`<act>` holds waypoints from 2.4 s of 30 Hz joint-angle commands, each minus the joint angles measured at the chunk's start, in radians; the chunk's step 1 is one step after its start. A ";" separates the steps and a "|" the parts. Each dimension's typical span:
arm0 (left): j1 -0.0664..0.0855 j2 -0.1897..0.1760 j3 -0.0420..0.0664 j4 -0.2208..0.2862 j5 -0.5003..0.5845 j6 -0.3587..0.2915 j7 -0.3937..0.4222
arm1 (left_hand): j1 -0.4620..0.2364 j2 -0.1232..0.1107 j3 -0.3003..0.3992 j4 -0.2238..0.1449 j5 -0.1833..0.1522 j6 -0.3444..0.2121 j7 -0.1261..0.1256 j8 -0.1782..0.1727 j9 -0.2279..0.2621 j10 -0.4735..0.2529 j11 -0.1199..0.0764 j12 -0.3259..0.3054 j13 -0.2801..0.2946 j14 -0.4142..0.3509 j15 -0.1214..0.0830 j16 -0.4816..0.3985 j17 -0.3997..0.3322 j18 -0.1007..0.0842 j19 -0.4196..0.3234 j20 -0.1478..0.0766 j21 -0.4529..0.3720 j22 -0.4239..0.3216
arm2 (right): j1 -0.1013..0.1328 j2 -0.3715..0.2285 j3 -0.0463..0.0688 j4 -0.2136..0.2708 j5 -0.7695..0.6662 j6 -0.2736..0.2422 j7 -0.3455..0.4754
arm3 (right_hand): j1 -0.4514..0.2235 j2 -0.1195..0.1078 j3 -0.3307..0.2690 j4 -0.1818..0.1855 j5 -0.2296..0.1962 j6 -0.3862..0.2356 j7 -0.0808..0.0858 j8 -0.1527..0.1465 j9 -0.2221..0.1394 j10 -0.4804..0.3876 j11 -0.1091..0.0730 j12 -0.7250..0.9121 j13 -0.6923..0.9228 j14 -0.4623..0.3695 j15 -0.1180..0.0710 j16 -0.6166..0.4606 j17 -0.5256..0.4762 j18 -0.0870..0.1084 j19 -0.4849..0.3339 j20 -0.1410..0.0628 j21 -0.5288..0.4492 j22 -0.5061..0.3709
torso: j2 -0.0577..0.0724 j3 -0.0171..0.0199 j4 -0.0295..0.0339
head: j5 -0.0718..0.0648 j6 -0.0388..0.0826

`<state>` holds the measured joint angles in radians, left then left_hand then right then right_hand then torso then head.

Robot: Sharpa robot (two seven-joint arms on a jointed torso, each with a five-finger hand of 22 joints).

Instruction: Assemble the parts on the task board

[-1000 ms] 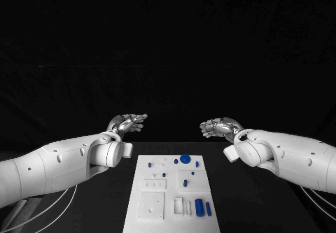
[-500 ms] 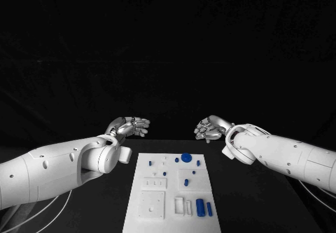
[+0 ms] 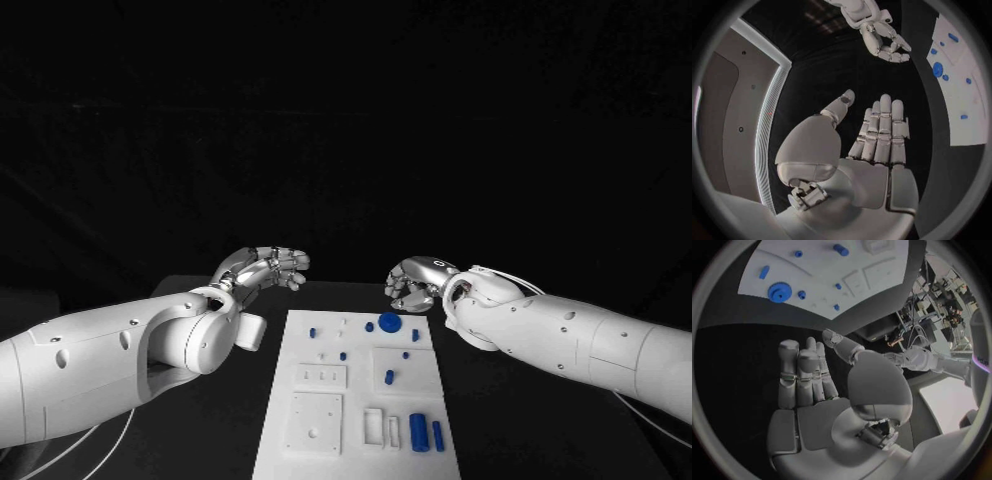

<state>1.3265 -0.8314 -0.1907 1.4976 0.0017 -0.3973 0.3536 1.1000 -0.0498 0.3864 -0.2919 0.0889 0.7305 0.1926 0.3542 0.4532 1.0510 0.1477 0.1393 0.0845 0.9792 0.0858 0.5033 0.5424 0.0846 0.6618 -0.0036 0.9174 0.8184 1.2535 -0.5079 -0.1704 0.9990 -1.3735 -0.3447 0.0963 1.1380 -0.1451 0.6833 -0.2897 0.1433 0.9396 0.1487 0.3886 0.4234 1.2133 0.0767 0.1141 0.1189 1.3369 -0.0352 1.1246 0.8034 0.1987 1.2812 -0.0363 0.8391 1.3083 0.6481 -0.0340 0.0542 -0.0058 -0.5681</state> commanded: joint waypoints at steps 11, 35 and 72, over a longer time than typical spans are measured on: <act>0.009 -0.012 0.007 0.029 -0.016 0.020 0.017 | 0.008 0.002 -0.011 0.002 0.004 0.007 -0.002 -0.009 -0.005 0.007 -0.001 -0.010 -0.005 0.004 0.000 -0.011 0.004 0.007 0.001 -0.007 0.003 -0.002 | -0.010 0.037 0.002 -0.001 -0.281 -0.028 -0.143 | 0.013 -0.034 0.009 0.001 -0.026 -0.007 -0.001 -0.022 -0.010 -0.012 0.014 -0.033 -0.009 -0.012 0.012 0.023 -0.016 0.063 0.028 -0.023 0.039 0.022 | 0.073 -0.0320 0.0549 | -0.034 0.036; 0.027 -0.034 0.014 0.083 -0.018 0.015 0.019 | 0.003 -0.005 -0.020 0.002 0.004 0.006 -0.001 -0.019 -0.013 0.005 0.003 -0.026 -0.012 -0.005 0.007 -0.030 0.010 0.003 -0.009 -0.004 -0.003 -0.005 | -0.039 0.103 0.002 -0.104 -0.383 -0.053 -0.199 | 0.012 -0.097 0.043 0.021 -0.083 -0.048 0.016 -0.055 -0.033 -0.078 0.040 -0.049 -0.047 -0.017 0.038 0.052 -0.053 0.063 0.029 -0.010 0.051 0.014 | 0.135 -0.0577 0.0806 | -0.058 0.061; 0.029 -0.041 0.016 0.089 -0.022 0.016 0.015 | -0.003 -0.006 -0.024 0.004 0.002 0.006 0.000 -0.024 -0.018 0.003 0.005 -0.037 -0.014 -0.006 0.010 -0.040 0.014 0.003 -0.013 -0.001 -0.006 -0.006 | -0.049 0.115 0.002 -0.160 -0.386 -0.059 -0.183 | 0.017 -0.083 0.089 0.056 -0.092 -0.017 0.009 -0.041 -0.031 -0.037 0.029 -0.036 -0.044 -0.023 0.027 0.071 -0.079 0.063 0.030 -0.008 0.055 0.012 | 0.199 -0.0673 0.0735 | -0.052 0.090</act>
<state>1.3542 -0.8730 -0.1760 1.5841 -0.0140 -0.3917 0.3577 1.1000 -0.0498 0.3697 -0.2861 0.0887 0.7304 0.1926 0.3362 0.4367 1.0508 0.1478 0.1081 0.0713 0.9754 0.0895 0.4683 0.5548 0.0750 0.6541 -0.0035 0.9174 0.8131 1.2127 -0.3940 -0.1637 0.8402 -1.7465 -0.4198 -0.0914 1.1520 -0.2330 0.7678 -0.2327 0.0553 0.9167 0.1571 0.3444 0.3915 1.1715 0.1048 0.0738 0.0739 1.3216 -0.0078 1.1910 0.7247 0.1915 1.3061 -0.0359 0.8906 1.3078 0.8417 -0.0990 0.1309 -0.0596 -0.4811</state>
